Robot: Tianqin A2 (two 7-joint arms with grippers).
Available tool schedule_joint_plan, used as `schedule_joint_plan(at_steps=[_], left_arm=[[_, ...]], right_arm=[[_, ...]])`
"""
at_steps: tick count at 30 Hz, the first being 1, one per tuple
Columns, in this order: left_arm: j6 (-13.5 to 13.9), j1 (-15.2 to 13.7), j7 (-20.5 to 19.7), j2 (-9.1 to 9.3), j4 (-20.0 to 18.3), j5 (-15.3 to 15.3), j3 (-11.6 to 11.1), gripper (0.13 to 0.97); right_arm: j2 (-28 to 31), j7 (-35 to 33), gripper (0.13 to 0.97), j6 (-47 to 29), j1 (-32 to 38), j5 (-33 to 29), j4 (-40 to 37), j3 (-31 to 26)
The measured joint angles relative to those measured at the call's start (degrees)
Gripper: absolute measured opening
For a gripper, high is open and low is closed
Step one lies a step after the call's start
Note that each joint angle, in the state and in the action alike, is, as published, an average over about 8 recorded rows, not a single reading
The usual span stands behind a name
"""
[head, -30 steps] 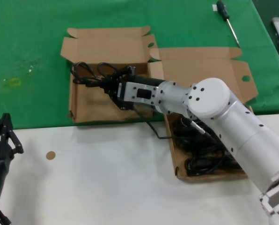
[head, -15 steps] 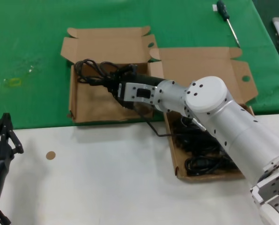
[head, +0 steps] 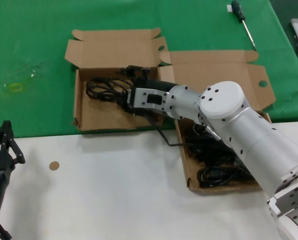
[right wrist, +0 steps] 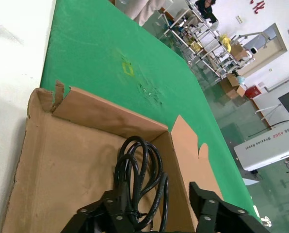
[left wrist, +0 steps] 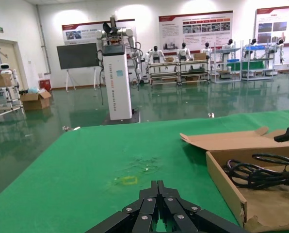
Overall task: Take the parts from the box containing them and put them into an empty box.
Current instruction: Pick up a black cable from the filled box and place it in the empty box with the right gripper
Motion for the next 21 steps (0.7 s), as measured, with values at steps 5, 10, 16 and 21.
schedule_joint_plan(at_steps=[5,10,16,21], left_arm=[[0.00,0.00,0.00,0.00,0.00,0.00,0.00,0.152],[0.00,0.00,0.00,0.00,0.00,0.00,0.00,0.152],[0.00,0.00,0.00,0.00,0.00,0.00,0.00,0.152],[0.00,0.00,0.00,0.00,0.00,0.00,0.00,0.158]], right_arm=[[0.62,0.84,0.447,-0.01,-0.28,-0.18,1.15,-0.04],[2.05,4.44,0.552,-0.03,-0.97,-1.43,4.28,-0.51],[3.48,8.55,0.680,-0.03,-1.66,-3.04,7.61,-1.01],[3.69,9.15,0.788,-0.06,-1.76,-3.31,8.10,-1.08]])
